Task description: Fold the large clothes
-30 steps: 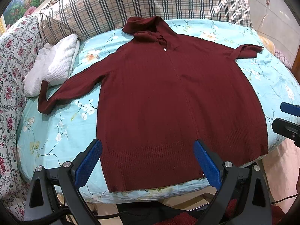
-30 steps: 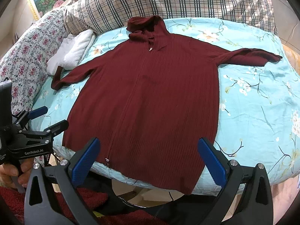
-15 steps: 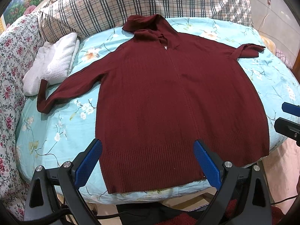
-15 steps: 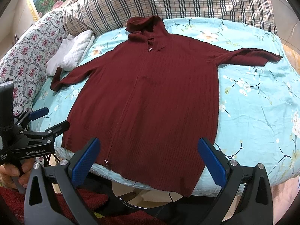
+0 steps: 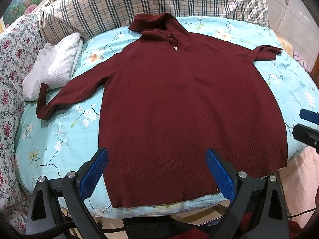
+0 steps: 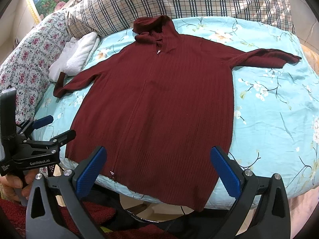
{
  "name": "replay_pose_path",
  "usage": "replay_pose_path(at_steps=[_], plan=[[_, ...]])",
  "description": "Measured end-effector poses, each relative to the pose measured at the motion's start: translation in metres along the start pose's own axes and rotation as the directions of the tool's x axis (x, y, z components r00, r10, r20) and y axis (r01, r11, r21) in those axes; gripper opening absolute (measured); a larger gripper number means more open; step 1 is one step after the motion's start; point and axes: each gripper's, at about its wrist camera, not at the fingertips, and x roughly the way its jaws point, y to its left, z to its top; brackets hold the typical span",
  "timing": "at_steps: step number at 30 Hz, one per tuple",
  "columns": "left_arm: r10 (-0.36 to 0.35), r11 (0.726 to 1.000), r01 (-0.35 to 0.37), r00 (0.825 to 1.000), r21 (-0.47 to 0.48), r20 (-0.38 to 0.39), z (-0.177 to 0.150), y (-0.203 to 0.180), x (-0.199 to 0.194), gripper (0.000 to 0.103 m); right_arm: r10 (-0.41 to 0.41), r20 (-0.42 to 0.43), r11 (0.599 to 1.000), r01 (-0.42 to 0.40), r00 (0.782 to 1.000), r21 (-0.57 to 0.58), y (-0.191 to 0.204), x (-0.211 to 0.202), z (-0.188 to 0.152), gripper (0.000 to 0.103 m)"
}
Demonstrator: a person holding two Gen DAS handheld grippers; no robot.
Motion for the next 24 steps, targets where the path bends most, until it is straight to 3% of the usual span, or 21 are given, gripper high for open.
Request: replay_pose_path(at_steps=[9, 13, 18, 24], plan=[[-0.083, 0.995, 0.082, 0.996, -0.055, -0.017, 0.013, 0.009, 0.016, 0.098, -0.021, 0.048, 0.994, 0.016, 0.999, 0.111, -0.043, 0.003, 0.014, 0.103], [-0.052, 0.998, 0.05, 0.998, -0.047, -0.026, 0.023, 0.01, 0.027, 0.098, -0.032, 0.081, 0.975, 0.014, 0.996, 0.221, -0.088, 0.005, 0.029, 0.103], [-0.039, 0.999, 0.037, 0.998, -0.038, -0.056, 0.033, 0.01, 0.042, 0.098, -0.07, 0.103, 0.937, 0.03, 0.992, 0.349, -0.15, 0.011, 0.055, 0.093], [-0.05, 0.998, 0.048, 0.998, -0.044, -0.036, 0.052, 0.008, 0.056, 0.098, -0.112, 0.173, 0.878, 0.016, 0.978, 0.478, -0.232, 0.016, 0.1, 0.069]])
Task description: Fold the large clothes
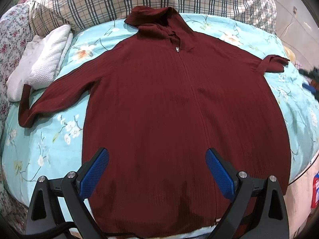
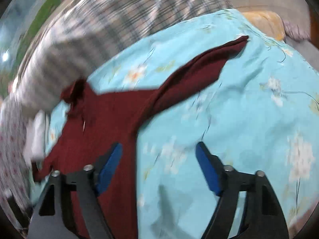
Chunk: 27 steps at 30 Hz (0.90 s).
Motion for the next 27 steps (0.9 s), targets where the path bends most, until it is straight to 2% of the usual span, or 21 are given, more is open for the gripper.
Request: replay_pose_path(at_steps=[3, 6, 10, 13, 16, 20, 23, 24, 27], plan=[[-0.006, 1.0, 0.006, 1.0, 0.003, -0.003, 0.007, -0.004, 0.01, 0.098, -0.058, 0.055, 0.997, 0.055, 0.997, 0.057, -0.029, 0.012, 0.045, 0.057], [-0.02, 1.0, 0.02, 1.0, 0.002, -0.003, 0.015, -0.008, 0.02, 0.098, -0.1, 0.081, 0.983, 0.086, 0.992, 0.161, -0.066, 0.032, 0.093, 0.045], [-0.018, 1.0, 0.019, 0.999, 0.013, -0.034, 0.023, -0.016, 0.038, 0.098, -0.183, 0.117, 0.962, 0.154, 0.976, 0.225, -0.106, 0.06, 0.151, 0.041], [-0.017, 1.0, 0.018, 0.998, 0.017, -0.059, 0.028, -0.022, 0.051, 0.098, -0.212, 0.125, 0.945, 0.17, 0.969, 0.28, -0.131, 0.079, 0.181, 0.036], [-0.019, 1.0, 0.021, 0.996, 0.02, -0.09, 0.032, -0.027, 0.067, 0.098, -0.248, 0.113, 0.93, 0.204, 0.962, 0.305, -0.149, 0.097, 0.198, 0.036], [-0.007, 0.999, 0.012, 0.989, 0.038, -0.149, 0.032, -0.034, 0.085, 0.098, -0.281, 0.048, 0.904, 0.248, 0.959, 0.347, -0.174, 0.128, 0.208, 0.035], [-0.011, 0.999, 0.018, 0.988, 0.045, -0.152, 0.036, -0.038, 0.09, 0.098, -0.287, 0.026, 0.902, 0.261, 0.957, 0.343, -0.183, 0.142, 0.211, 0.02], [-0.007, 0.999, 0.015, 0.987, 0.048, -0.16, 0.036, -0.039, 0.092, 0.098, -0.289, 0.021, 0.904, 0.265, 0.957, 0.335, -0.184, 0.145, 0.211, 0.007], [-0.009, 0.999, 0.017, 0.986, 0.045, -0.168, 0.039, -0.037, 0.094, 0.098, -0.264, 0.044, 0.932, 0.243, 0.963, 0.267, -0.169, 0.145, 0.212, 0.006]])
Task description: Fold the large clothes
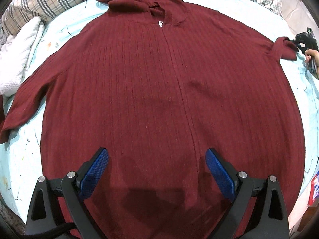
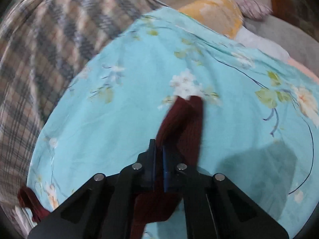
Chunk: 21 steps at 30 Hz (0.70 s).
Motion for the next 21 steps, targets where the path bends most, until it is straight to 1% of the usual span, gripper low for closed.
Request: replay_pose_path(at_steps=[3, 5, 7, 8, 9, 10, 11, 13, 14, 15, 16, 18, 19, 20, 21], plan=[[-0.016, 1.0, 0.016, 1.0, -0.015, 0.02, 0.003, 0.002, -0.004, 0.098, 0.106, 0.004, 0.99, -0.105, 0.994, -0.094, 0.034, -0.018, -0.013, 0.005], [-0.032, 0.999, 0.033, 0.999, -0.029, 0.037, 0.003, 0.005, -0.009, 0.098, 0.191, -0.017, 0.969, -0.191, 0.982, -0.158, 0.064, -0.031, -0.026, 0.005], [-0.041, 0.998, 0.043, 0.998, -0.04, 0.052, 0.002, 0.009, -0.015, 0.098, 0.276, -0.052, 0.935, -0.281, 0.96, -0.217, 0.098, -0.044, -0.042, 0.005], [-0.042, 0.998, 0.044, 0.997, -0.043, 0.059, 0.001, 0.011, -0.017, 0.098, 0.336, -0.088, 0.904, -0.347, 0.938, -0.248, 0.121, -0.052, -0.055, 0.005], [-0.041, 0.998, 0.044, 0.997, -0.046, 0.065, -0.001, 0.013, -0.02, 0.098, 0.375, -0.114, 0.88, -0.392, 0.92, -0.268, 0.136, -0.057, -0.067, 0.005], [-0.043, 0.998, 0.046, 0.997, -0.051, 0.071, -0.003, 0.016, -0.023, 0.098, 0.426, -0.128, 0.844, -0.444, 0.896, -0.302, 0.156, -0.063, -0.081, 0.005], [-0.045, 0.997, 0.049, 0.996, -0.056, 0.075, -0.005, 0.019, -0.025, 0.098, 0.47, -0.177, 0.801, -0.503, 0.864, -0.326, 0.18, -0.069, -0.099, 0.005], [-0.048, 0.996, 0.054, 0.995, -0.072, 0.085, -0.009, 0.027, -0.03, 0.098, 0.528, -0.256, 0.732, -0.587, 0.809, -0.346, 0.216, -0.077, -0.132, 0.005], [-0.048, 0.995, 0.055, 0.995, -0.079, 0.087, -0.012, 0.031, -0.033, 0.098, 0.562, -0.316, 0.683, -0.645, 0.764, -0.343, 0.238, -0.08, -0.153, 0.005], [-0.051, 0.994, 0.06, 0.994, -0.088, 0.094, -0.011, 0.036, -0.034, 0.098, 0.582, -0.351, 0.652, -0.679, 0.733, -0.337, 0.25, -0.082, -0.167, 0.005], [-0.053, 0.993, 0.063, 0.993, -0.098, 0.101, -0.013, 0.04, -0.035, 0.098, 0.606, -0.403, 0.608, -0.726, 0.686, -0.32, 0.27, -0.084, -0.189, 0.005], [-0.058, 0.99, 0.071, 0.992, -0.121, 0.111, -0.013, 0.051, -0.036, 0.098, 0.62, -0.477, 0.556, -0.778, 0.623, -0.294, 0.299, -0.084, -0.225, 0.005], [-0.064, 0.988, 0.079, 0.991, -0.136, 0.116, -0.012, 0.057, -0.036, 0.098, 0.616, -0.516, 0.531, -0.797, 0.595, -0.286, 0.316, -0.082, -0.247, 0.005], [-0.068, 0.985, 0.086, 0.99, -0.148, 0.12, -0.012, 0.063, -0.035, 0.098, 0.605, -0.543, 0.517, -0.806, 0.582, -0.288, 0.328, -0.081, -0.264, 0.005], [-0.072, 0.983, 0.091, 0.99, -0.16, 0.124, -0.012, 0.069, -0.034, 0.098, 0.592, -0.577, 0.502, -0.818, 0.563, -0.283, 0.342, -0.077, -0.287, 0.005]])
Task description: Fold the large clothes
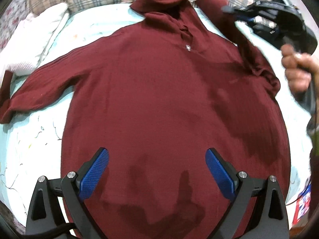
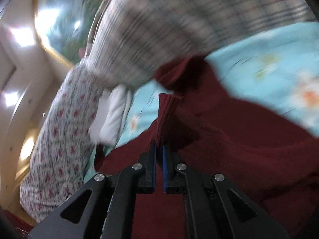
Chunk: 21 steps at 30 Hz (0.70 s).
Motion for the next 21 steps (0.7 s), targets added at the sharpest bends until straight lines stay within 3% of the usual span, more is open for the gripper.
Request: replay_pose_path(at_steps=[5, 11, 14, 17, 21], plan=[[0.0, 0.999, 0.002, 1.0, -0.048, 0.026, 0.007, 0.028, 0.0, 0.098, 0.041, -0.128, 0.999, -0.041, 0.991, 0.008, 0.024, 0.088, -0.027, 0.005], [-0.047, 0.994, 0.051, 0.998, -0.097, 0.049, 0.027, 0.053, 0.012, 0.098, 0.016, -0.231, 0.999, -0.006, 0.973, 0.042, 0.026, 0.141, -0.045, 0.01], [-0.111, 0.985, 0.118, 0.992, -0.125, 0.061, 0.048, 0.063, 0.026, 0.098, 0.018, -0.233, 0.997, 0.0, 0.972, 0.08, 0.023, 0.134, -0.049, 0.014], [-0.186, 0.969, 0.193, 0.981, -0.151, 0.059, 0.077, 0.069, 0.05, 0.098, 0.014, -0.147, 0.996, -0.001, 0.989, 0.089, 0.027, 0.093, -0.055, 0.015], [-0.226, 0.952, 0.228, 0.974, -0.203, 0.034, 0.112, 0.075, 0.088, 0.097, -0.062, -0.012, 0.99, 0.063, 0.998, 0.124, 0.018, 0.02, -0.075, 0.015]])
